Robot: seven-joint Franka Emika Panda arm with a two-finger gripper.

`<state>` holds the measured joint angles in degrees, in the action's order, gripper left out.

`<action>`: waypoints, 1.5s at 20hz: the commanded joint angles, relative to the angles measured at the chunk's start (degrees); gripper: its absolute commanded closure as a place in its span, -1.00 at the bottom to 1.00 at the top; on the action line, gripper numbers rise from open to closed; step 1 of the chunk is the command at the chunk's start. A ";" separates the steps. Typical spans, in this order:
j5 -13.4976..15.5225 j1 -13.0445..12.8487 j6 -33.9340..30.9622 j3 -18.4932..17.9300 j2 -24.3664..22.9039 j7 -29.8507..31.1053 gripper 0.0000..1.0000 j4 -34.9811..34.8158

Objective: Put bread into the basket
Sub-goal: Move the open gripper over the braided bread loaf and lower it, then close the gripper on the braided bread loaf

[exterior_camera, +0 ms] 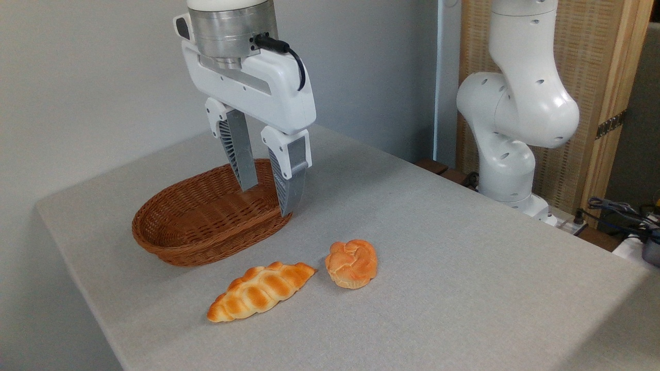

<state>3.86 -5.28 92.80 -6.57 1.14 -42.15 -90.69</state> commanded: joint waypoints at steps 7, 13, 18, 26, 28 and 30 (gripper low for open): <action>0.79 -1.05 1.50 -0.20 -2.72 0.31 -1.00 -4.76; 0.80 -1.48 21.69 1.72 -8.61 0.31 -1.00 -22.13; 0.79 -1.49 37.08 4.71 -7.91 0.31 -1.00 -34.27; 0.44 -1.49 45.71 6.21 -3.87 -1.09 -0.97 -38.95; 0.44 -1.49 46.42 6.48 -3.42 -1.97 -0.31 -38.95; 0.53 -1.40 46.68 6.48 -3.42 -2.67 0.03 -38.78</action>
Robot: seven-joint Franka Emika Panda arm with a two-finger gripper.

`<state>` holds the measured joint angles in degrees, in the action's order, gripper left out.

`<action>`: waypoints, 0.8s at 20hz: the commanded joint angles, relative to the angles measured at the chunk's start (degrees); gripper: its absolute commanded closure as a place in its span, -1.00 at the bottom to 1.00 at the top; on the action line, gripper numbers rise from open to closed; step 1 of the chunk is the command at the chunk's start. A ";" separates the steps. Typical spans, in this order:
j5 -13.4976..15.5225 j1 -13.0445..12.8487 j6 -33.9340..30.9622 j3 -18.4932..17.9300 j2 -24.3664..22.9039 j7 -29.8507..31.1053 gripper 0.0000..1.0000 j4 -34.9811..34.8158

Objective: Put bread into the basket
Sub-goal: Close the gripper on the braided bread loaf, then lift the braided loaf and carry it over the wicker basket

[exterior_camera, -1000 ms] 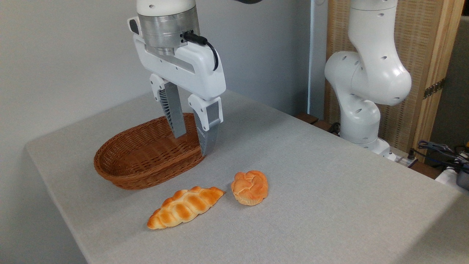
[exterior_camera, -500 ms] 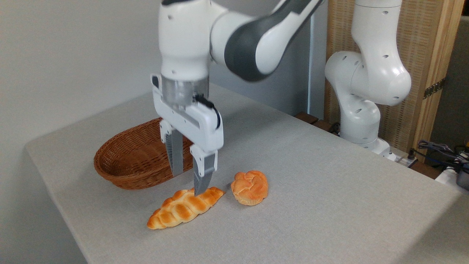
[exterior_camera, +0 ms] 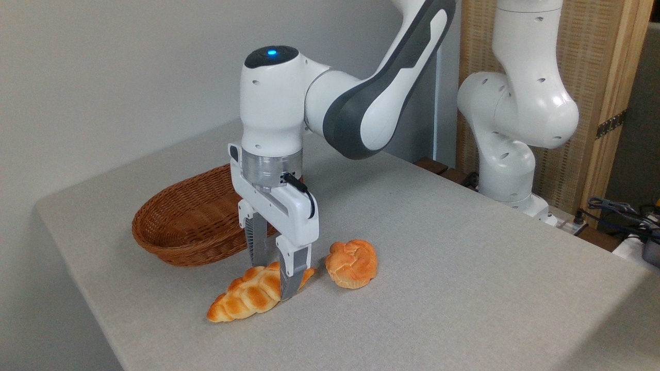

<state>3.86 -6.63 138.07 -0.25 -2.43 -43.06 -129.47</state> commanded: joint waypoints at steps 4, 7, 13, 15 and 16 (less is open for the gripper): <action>0.53 -0.05 1.42 0.16 0.15 -1.67 0.12 0.00; 0.62 -0.05 1.42 0.16 0.15 -1.67 0.12 0.18; 1.50 0.03 -10.14 -0.37 -0.03 -0.88 0.07 9.46; 2.19 0.03 -19.54 -0.28 -0.03 -0.19 0.04 16.40; 3.59 0.03 -23.59 0.15 0.06 0.86 0.04 19.48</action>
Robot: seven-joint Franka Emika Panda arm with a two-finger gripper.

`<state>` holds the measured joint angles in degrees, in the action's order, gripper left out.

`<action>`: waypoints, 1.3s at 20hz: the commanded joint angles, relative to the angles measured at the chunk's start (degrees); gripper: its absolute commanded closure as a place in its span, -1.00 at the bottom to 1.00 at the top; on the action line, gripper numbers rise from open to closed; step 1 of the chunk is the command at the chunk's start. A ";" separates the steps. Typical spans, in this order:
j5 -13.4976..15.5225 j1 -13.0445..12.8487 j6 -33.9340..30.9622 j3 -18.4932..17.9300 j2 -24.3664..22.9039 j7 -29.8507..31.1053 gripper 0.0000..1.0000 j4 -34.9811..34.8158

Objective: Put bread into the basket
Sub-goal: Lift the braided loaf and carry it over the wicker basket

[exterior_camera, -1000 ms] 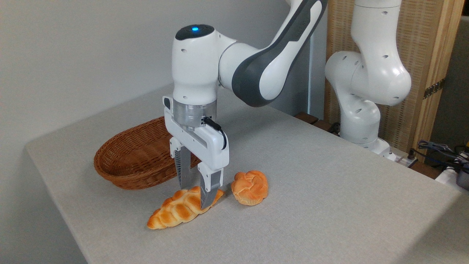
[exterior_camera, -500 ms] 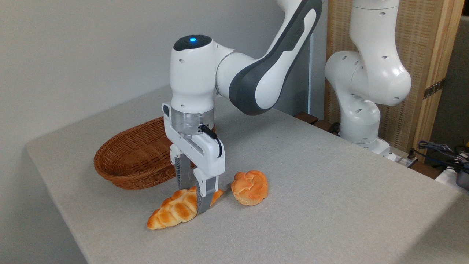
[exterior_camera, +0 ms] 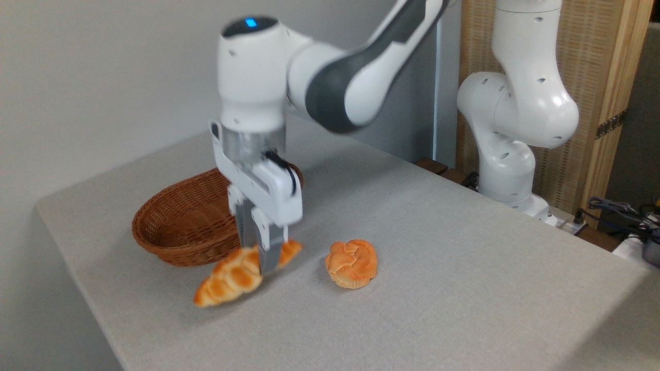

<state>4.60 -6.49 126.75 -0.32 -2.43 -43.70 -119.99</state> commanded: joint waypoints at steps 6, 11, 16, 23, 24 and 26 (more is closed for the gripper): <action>4.72 -0.19 -15.04 9.44 1.19 7.29 -0.42 13.91; 1.99 -0.19 -10.92 16.83 7.17 8.45 -1.00 13.82; 2.25 -0.19 -9.15 16.84 7.70 8.45 -1.00 13.82; 1.99 0.69 -16.58 14.22 5.60 9.60 -1.00 17.93; 1.90 0.69 -21.41 12.38 5.42 9.59 -1.00 20.65; 1.29 0.69 -29.77 8.08 5.24 9.51 -1.00 26.36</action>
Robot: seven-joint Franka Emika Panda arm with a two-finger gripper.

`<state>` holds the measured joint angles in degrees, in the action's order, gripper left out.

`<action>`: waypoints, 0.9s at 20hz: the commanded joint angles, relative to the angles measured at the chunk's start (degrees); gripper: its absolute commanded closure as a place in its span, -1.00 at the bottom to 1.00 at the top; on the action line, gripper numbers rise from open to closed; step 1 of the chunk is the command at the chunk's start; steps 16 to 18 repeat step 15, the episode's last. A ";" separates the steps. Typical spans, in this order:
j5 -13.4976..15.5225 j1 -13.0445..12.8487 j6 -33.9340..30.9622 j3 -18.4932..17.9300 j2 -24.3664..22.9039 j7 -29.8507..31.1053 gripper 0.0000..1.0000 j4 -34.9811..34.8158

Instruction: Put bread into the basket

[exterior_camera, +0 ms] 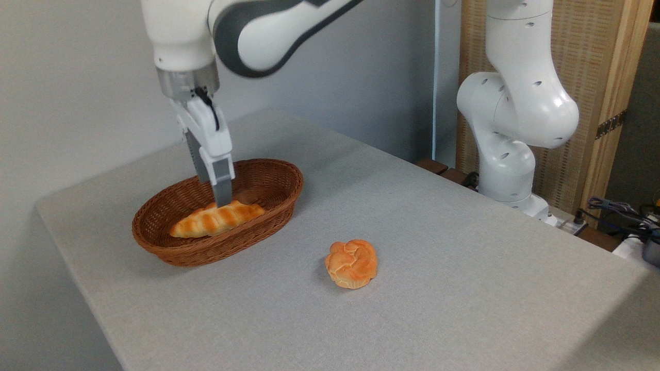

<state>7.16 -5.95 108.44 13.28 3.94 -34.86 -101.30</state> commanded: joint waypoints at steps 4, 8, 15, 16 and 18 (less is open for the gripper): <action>-3.11 0.15 -15.01 -13.79 -1.74 -0.03 -1.00 11.99; -2.67 0.06 -15.01 -16.97 -3.06 -0.12 -1.00 12.26; -2.50 0.06 -15.01 -15.58 -3.15 -0.12 -1.00 11.91; -2.50 0.06 -15.01 -15.58 -3.15 -0.12 -1.00 11.91; -2.50 0.06 -15.01 -15.58 -3.15 -0.12 -1.00 11.91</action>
